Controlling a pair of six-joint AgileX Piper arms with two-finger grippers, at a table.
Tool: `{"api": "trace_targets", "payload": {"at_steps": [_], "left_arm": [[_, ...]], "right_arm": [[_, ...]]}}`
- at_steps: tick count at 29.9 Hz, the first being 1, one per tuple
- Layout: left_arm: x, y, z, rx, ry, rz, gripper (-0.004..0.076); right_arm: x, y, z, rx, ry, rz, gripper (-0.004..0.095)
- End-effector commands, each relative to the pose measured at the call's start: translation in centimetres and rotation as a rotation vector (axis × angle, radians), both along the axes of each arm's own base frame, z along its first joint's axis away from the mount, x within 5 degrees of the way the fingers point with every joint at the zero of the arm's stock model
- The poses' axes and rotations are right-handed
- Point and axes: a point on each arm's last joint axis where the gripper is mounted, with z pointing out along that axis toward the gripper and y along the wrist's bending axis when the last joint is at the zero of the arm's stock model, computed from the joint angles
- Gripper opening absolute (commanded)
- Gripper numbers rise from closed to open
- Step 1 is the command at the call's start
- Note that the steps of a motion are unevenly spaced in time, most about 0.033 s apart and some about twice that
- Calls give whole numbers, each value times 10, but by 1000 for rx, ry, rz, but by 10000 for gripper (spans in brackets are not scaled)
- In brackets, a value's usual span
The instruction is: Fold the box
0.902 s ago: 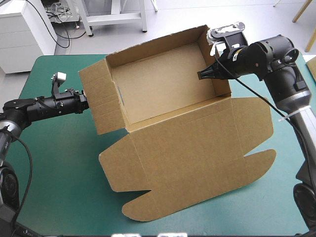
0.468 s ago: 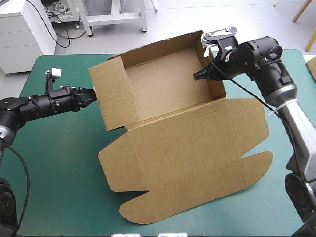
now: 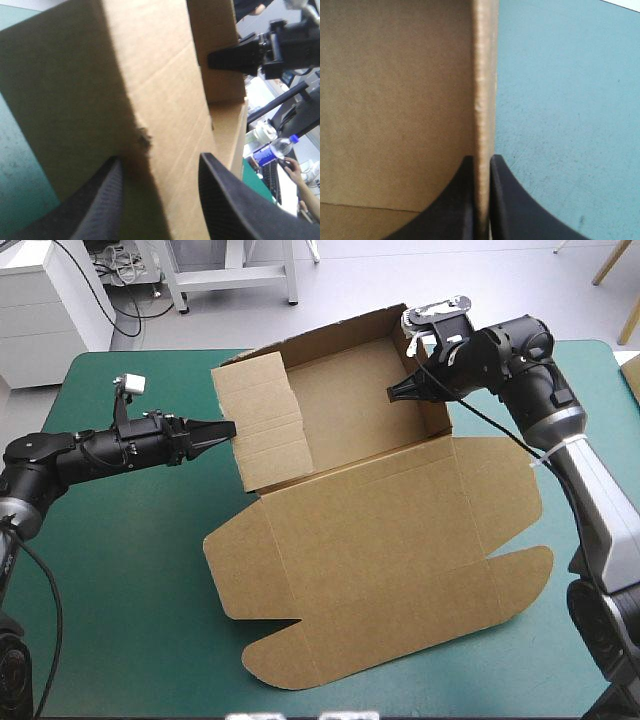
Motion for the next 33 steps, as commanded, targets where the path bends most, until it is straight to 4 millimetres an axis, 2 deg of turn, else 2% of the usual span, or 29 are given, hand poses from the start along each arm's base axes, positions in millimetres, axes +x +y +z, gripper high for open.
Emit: {"api": "trace_targets", "payload": {"at_steps": [1, 4, 11, 17, 24, 33], "left_arm": [[-13, -7, 33, -161, -83, -57, 335], [-12, -7, 32, -149, -81, -55, 335], [-6, -15, 18, 4, 10, 21, 335], [2, -27, 20, 126, 75, 110, 335], [7, -36, 33, 223, 93, 207, 329], [14, -60, 40, 490, 114, 347, 183]], "right_arm": [[-6, -7, 27, 27, -128, -15, -21], [-6, -6, 25, 29, -118, -14, -21], [-6, -2, 26, 69, -116, -1, -19], [-9, 8, 27, 80, -126, 25, -19], [-16, 28, 28, 65, -149, 38, -19], [-27, 47, 27, 95, -115, 44, -19]]}}
